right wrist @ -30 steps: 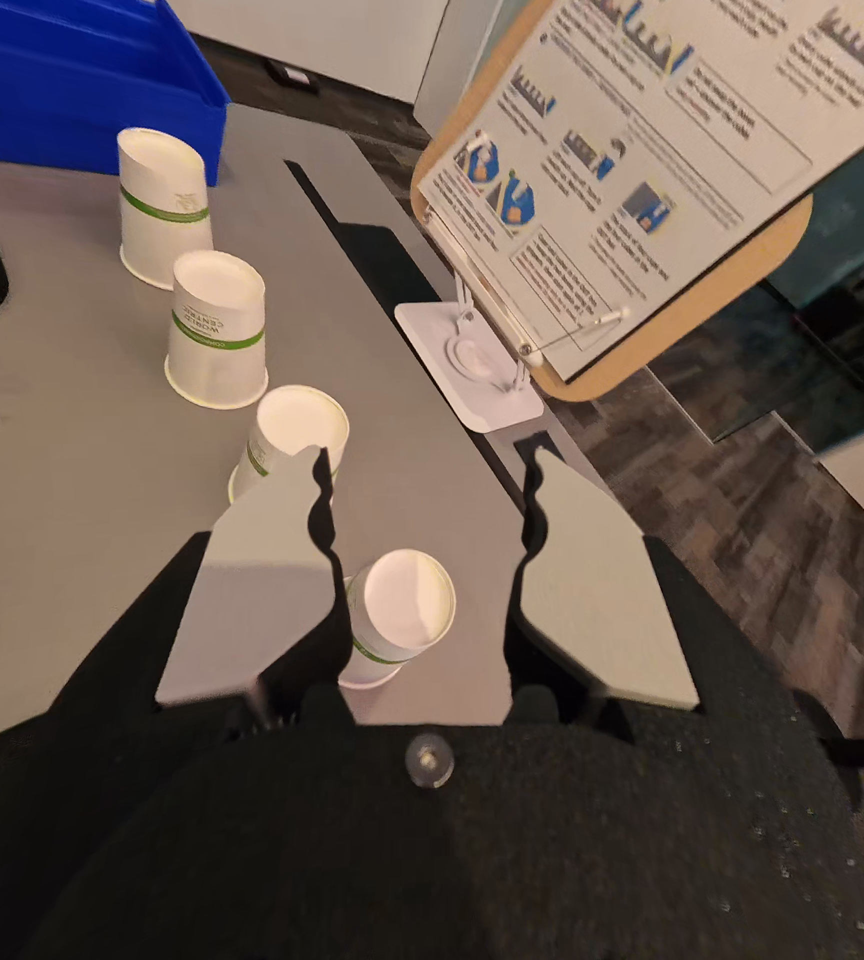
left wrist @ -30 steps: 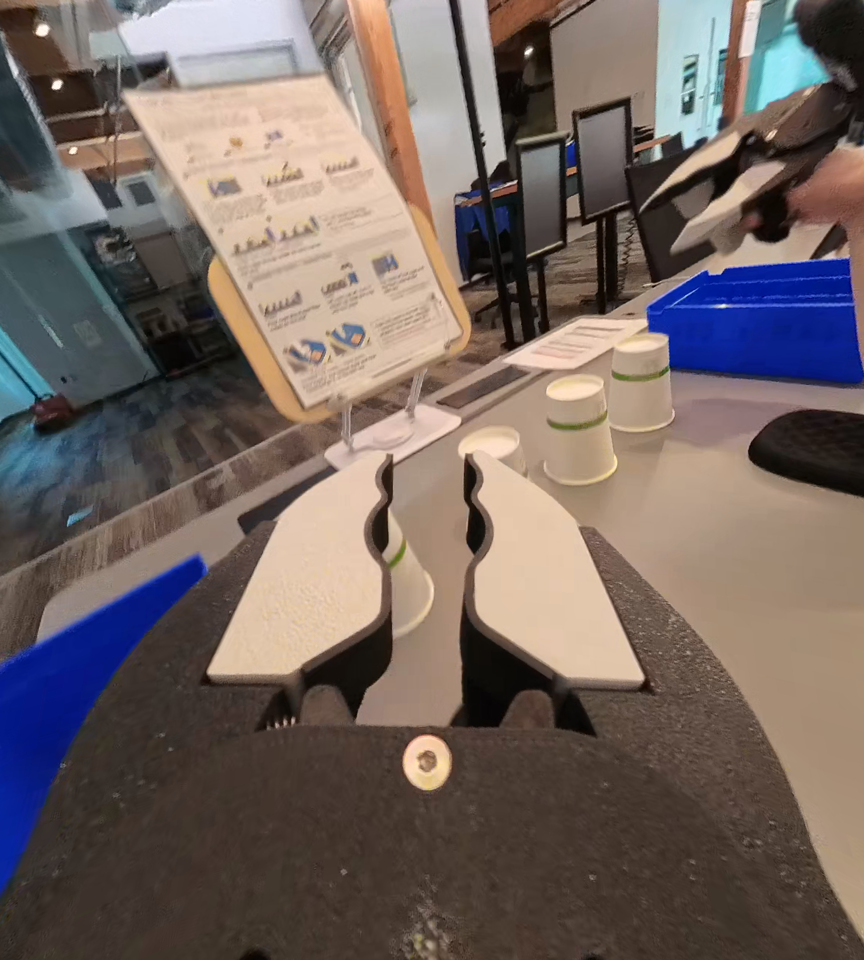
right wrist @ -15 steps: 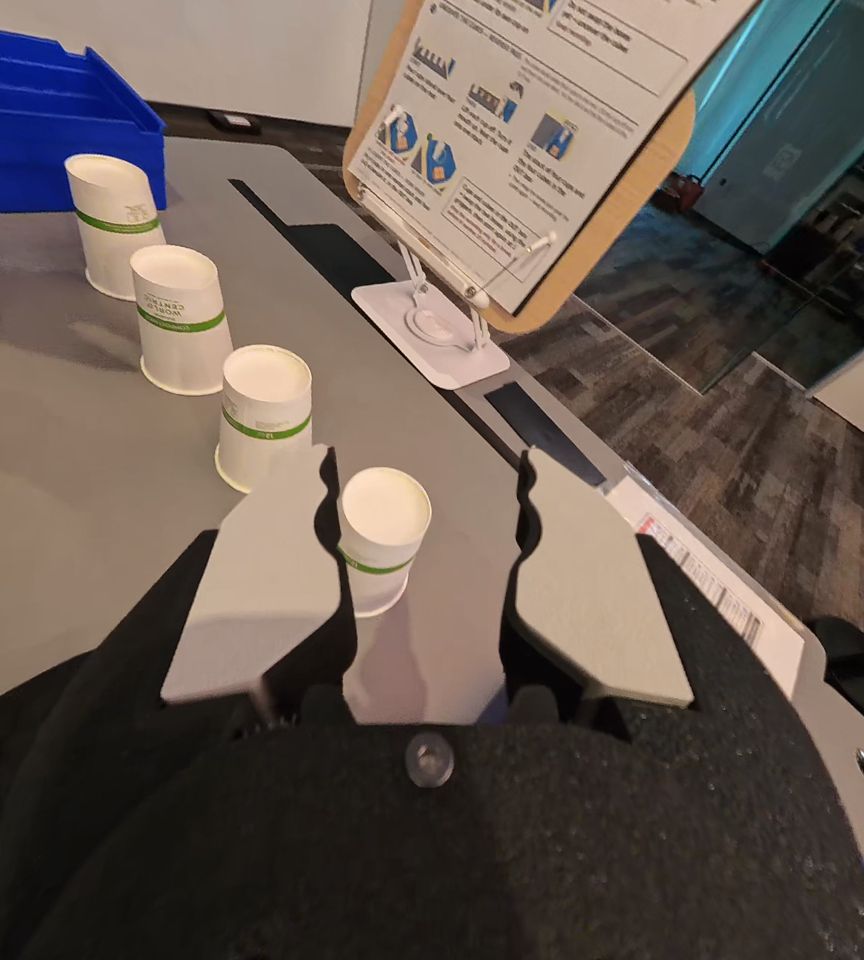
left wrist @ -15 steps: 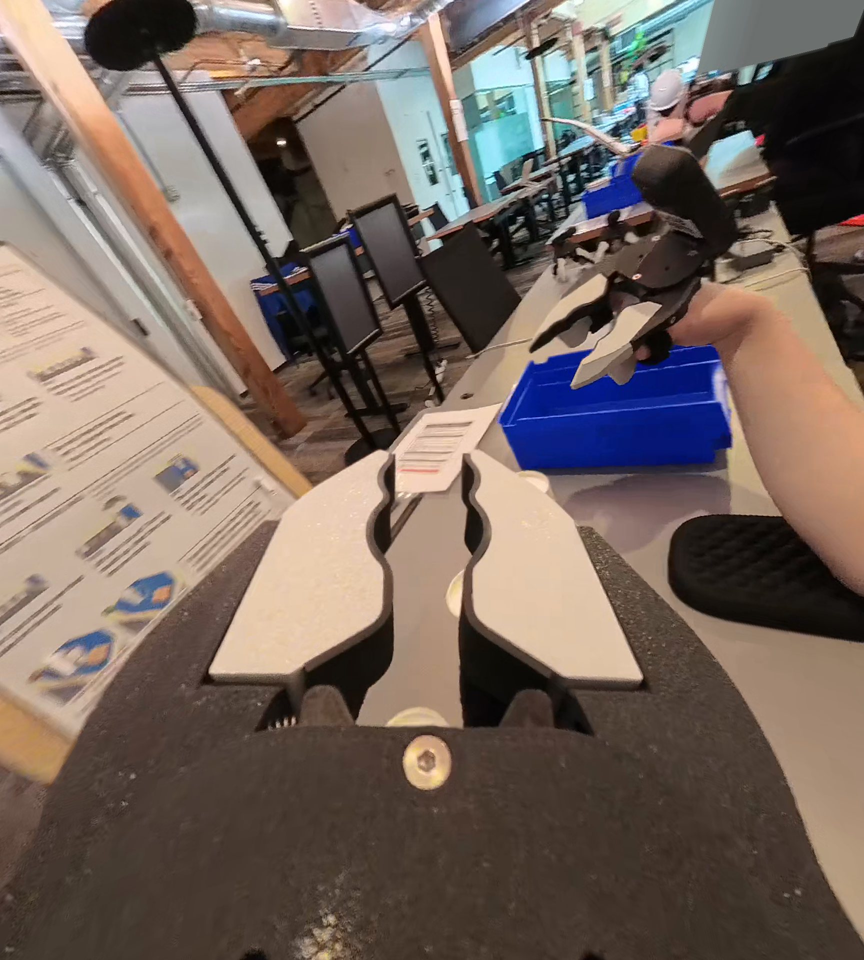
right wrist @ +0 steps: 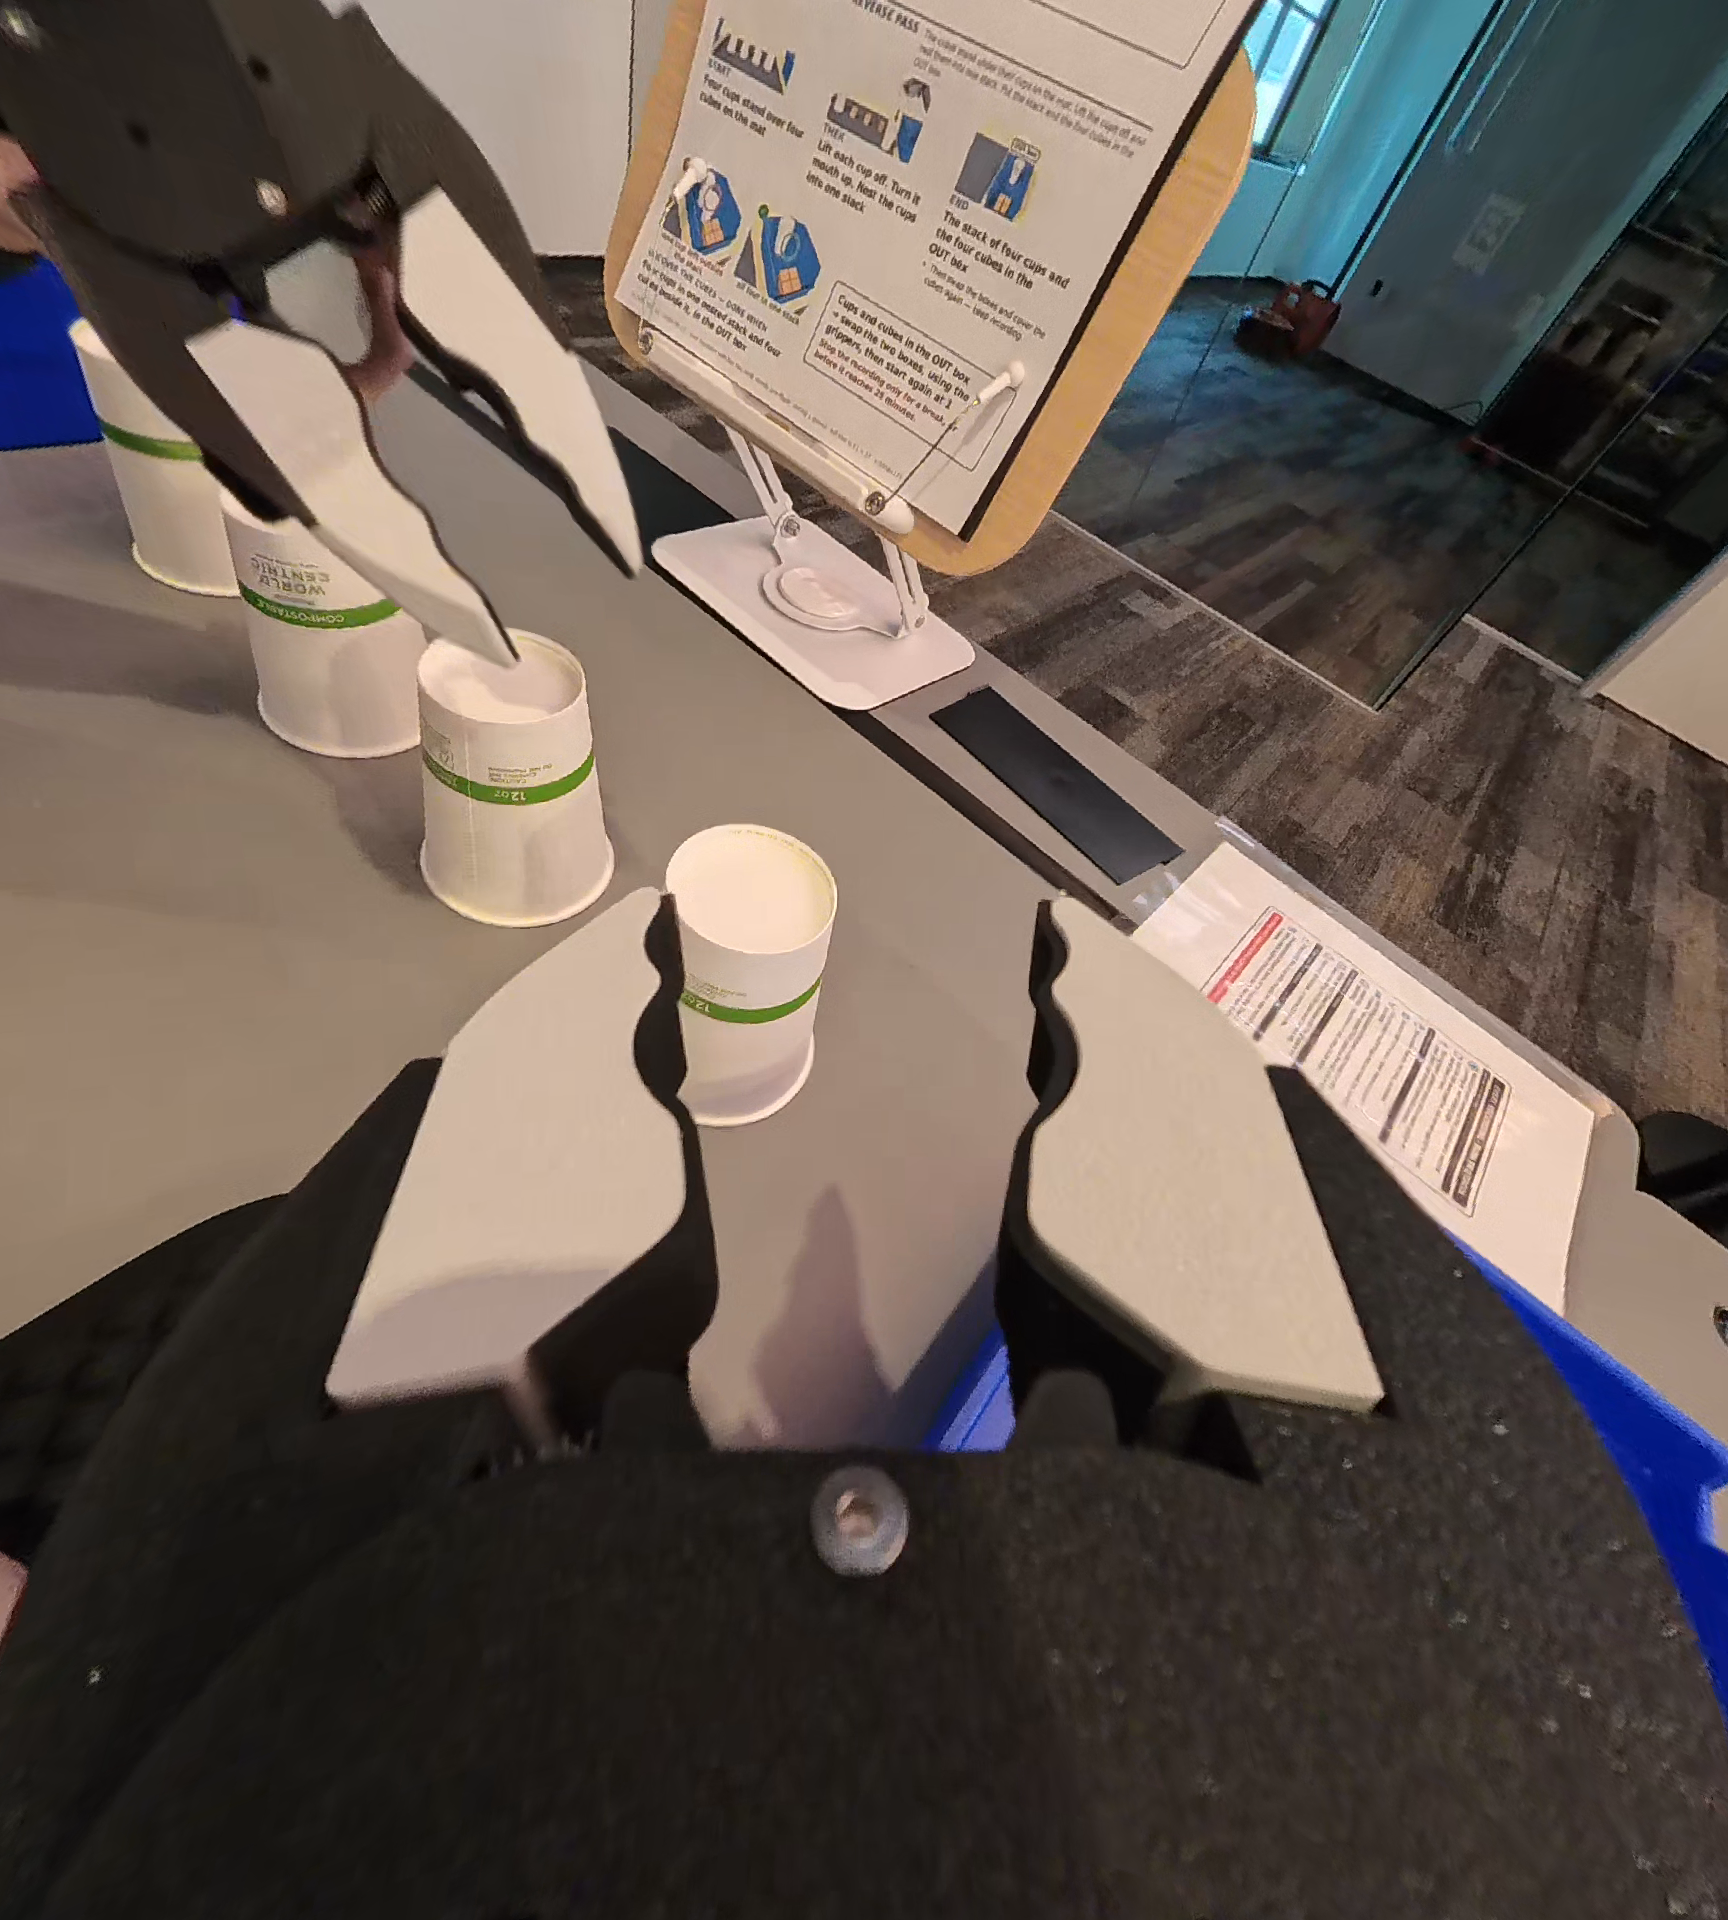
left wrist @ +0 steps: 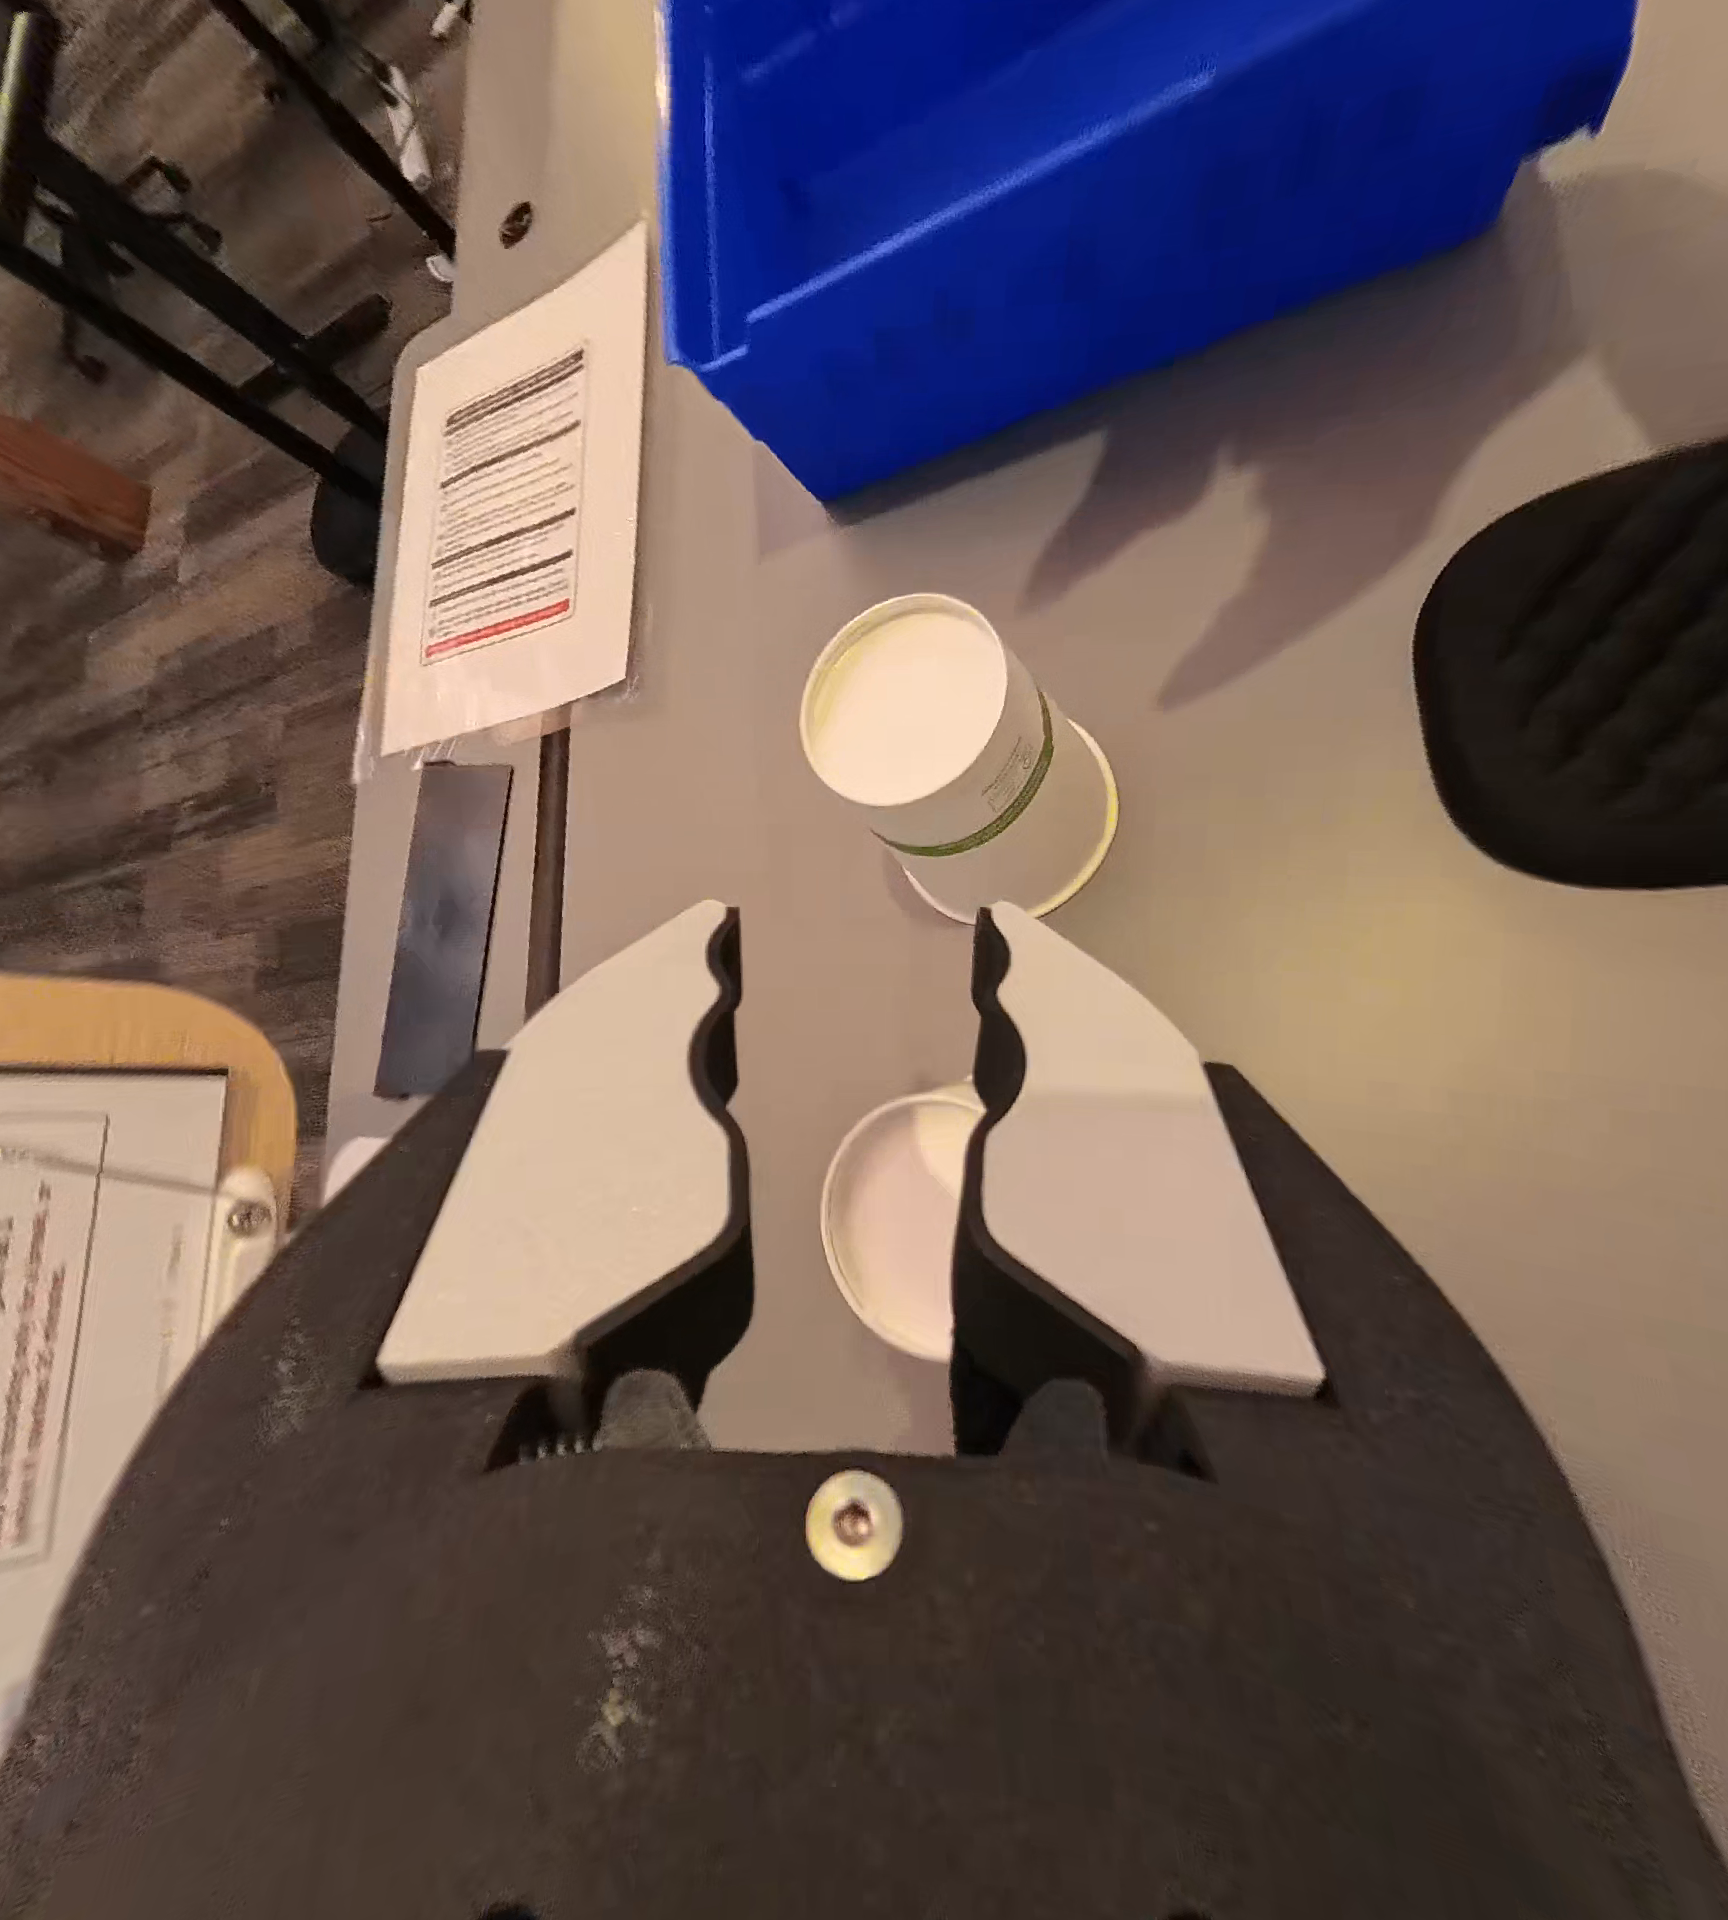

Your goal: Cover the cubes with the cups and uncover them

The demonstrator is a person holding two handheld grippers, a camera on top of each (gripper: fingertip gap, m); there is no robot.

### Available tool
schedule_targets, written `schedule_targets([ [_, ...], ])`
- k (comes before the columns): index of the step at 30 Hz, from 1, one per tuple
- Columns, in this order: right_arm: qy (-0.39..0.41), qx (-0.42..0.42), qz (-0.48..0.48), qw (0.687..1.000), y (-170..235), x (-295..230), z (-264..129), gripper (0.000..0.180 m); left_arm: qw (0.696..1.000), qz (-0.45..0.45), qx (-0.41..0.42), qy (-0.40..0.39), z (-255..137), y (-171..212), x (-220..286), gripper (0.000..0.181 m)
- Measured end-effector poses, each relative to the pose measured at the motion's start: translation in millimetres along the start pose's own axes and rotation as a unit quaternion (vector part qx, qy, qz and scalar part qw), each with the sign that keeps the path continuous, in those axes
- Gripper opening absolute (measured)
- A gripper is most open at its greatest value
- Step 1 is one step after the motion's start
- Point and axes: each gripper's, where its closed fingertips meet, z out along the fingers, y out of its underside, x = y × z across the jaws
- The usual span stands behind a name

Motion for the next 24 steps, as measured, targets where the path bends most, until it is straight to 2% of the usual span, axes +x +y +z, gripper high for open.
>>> schedule_targets([
  [3, -0.004, 0.000, 0.006, 1.000, 5, 0, -3, 0.064, 1.000, 0.023, -0.005, 0.001, 22, -10, 1, 0.054],
  [8, -0.009, 0.011, 0.014, 1.000, 6, 0, -5, 0.063, 0.997, -0.026, -0.032, 0.071, 57, -14, 7, 0.076],
  [16, -0.019, 0.018, 0.021, 0.999, 9, -2, -5, 0.063, 0.984, -0.027, -0.132, 0.117, 98, 1, 14, 0.091],
  [24, -0.032, 0.018, 0.024, 0.999, 11, -3, -2, 0.063, 0.979, -0.006, -0.159, 0.125, 115, 5, 18, 0.092],
])
